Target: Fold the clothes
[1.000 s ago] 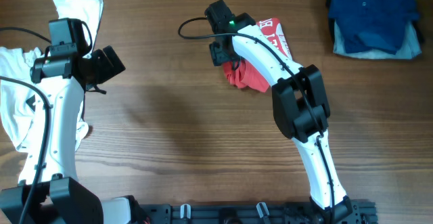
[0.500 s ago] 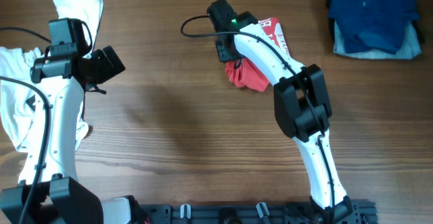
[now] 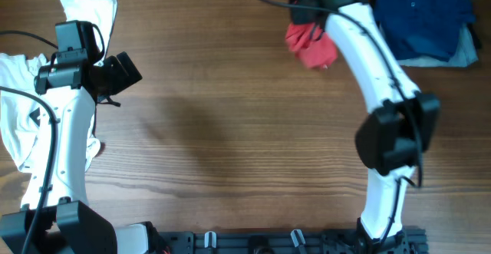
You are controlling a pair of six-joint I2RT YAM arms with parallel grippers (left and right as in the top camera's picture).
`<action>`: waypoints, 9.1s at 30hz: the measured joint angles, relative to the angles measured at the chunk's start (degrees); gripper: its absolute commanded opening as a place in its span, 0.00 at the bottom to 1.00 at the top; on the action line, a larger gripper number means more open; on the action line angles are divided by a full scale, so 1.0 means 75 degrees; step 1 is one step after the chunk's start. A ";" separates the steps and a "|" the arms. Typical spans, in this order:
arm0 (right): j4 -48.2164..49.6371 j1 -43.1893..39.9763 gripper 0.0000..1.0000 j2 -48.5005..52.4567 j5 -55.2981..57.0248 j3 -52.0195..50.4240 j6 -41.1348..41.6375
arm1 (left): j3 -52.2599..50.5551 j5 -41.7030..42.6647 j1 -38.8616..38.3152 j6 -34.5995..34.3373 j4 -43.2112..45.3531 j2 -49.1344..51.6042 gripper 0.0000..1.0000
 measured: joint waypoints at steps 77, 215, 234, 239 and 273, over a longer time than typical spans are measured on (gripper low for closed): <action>0.1177 -0.2611 0.90 0.0784 -0.1737 0.0000 -0.4357 | 0.0000 0.0117 0.0000 -0.0003 0.0347 0.0000 1.00; 0.7968 -0.1853 1.00 -1.4268 -0.3928 -1.5673 -0.0093 | -0.0026 0.0143 0.0000 -0.0003 0.0490 0.0000 1.00; 0.6615 -0.1853 1.00 -1.6087 -0.2821 -1.5763 0.0449 | -0.0026 0.0140 0.0000 -0.0003 0.0490 0.0000 1.00; 0.6615 -0.1853 1.00 -1.6087 -0.2792 -1.5763 0.0449 | -0.0026 0.0143 0.0000 -0.0003 0.0493 0.0000 1.00; 0.6615 -0.1853 1.00 -1.6087 -0.2769 -1.5763 0.0449 | -0.0026 0.0102 0.0000 -0.0003 0.0490 0.0000 1.00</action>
